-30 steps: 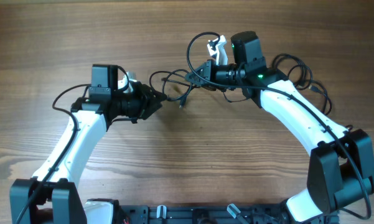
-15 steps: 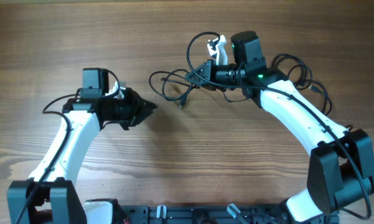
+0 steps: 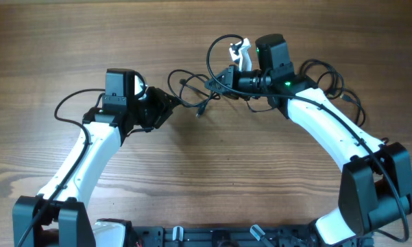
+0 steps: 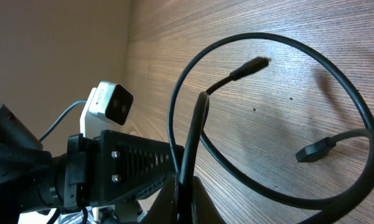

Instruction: Untangle cables

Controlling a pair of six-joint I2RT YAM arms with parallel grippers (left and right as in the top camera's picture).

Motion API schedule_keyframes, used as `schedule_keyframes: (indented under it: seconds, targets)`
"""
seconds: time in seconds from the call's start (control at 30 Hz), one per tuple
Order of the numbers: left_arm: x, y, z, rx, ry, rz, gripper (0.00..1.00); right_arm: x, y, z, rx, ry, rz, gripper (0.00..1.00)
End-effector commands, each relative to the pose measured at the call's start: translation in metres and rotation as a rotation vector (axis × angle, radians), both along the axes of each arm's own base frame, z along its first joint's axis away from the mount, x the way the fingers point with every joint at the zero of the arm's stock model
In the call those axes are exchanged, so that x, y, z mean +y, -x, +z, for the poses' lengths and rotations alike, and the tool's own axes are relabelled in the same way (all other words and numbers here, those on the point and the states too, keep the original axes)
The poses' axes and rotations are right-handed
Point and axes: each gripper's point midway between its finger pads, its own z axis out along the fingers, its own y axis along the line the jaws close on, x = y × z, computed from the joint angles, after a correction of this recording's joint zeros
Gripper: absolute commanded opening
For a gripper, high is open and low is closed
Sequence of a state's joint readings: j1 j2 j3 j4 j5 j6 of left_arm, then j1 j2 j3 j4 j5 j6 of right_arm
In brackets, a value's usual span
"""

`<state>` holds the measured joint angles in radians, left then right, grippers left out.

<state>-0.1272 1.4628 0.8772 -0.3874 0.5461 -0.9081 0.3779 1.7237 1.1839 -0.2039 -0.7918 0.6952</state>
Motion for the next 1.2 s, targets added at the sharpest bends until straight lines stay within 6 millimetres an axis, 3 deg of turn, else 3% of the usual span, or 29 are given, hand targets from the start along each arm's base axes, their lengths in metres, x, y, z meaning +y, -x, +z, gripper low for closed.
schedule_keyframes:
  seconds: [0.0, 0.17, 0.33, 0.63, 0.83, 0.93, 1.03, 1.17]
  targets:
    - [-0.017, 0.002, 0.011, -0.006, 0.091, -0.05, 0.36, 0.002, 0.004, 0.011, -0.026, -0.019, 0.021, 0.04]
    - [-0.021, -0.01, 0.023, -0.069, 0.124, -0.048, 0.41, 0.002, 0.004, 0.011, -0.025, -0.019, 0.021, 0.04]
    - [-0.027, -0.008, 0.02, -0.067, 0.099, -0.057, 0.41, 0.002, 0.004, 0.011, -0.025, -0.019, 0.021, 0.04]
    - [-0.049, 0.001, 0.002, -0.031, 0.016, -0.056, 0.26, 0.002, 0.004, 0.011, -0.022, -0.02, 0.02, 0.04]
    - [-0.058, 0.008, -0.022, 0.073, 0.027, -0.047, 0.2, 0.002, 0.004, 0.011, -0.023, -0.02, 0.02, 0.04]
    - [-0.058, 0.006, -0.019, 0.07, 0.047, -0.05, 0.04, 0.002, 0.004, 0.011, -0.023, -0.019, 0.02, 0.04]
    - [-0.054, 0.004, -0.014, 0.079, 0.097, -0.051, 0.04, 0.001, 0.003, 0.011, -0.027, -0.018, 0.021, 0.04]
    - [-0.028, 0.002, -0.016, 0.129, 0.121, 0.011, 0.04, 0.001, 0.003, 0.01, -0.03, -0.015, 0.019, 0.04]
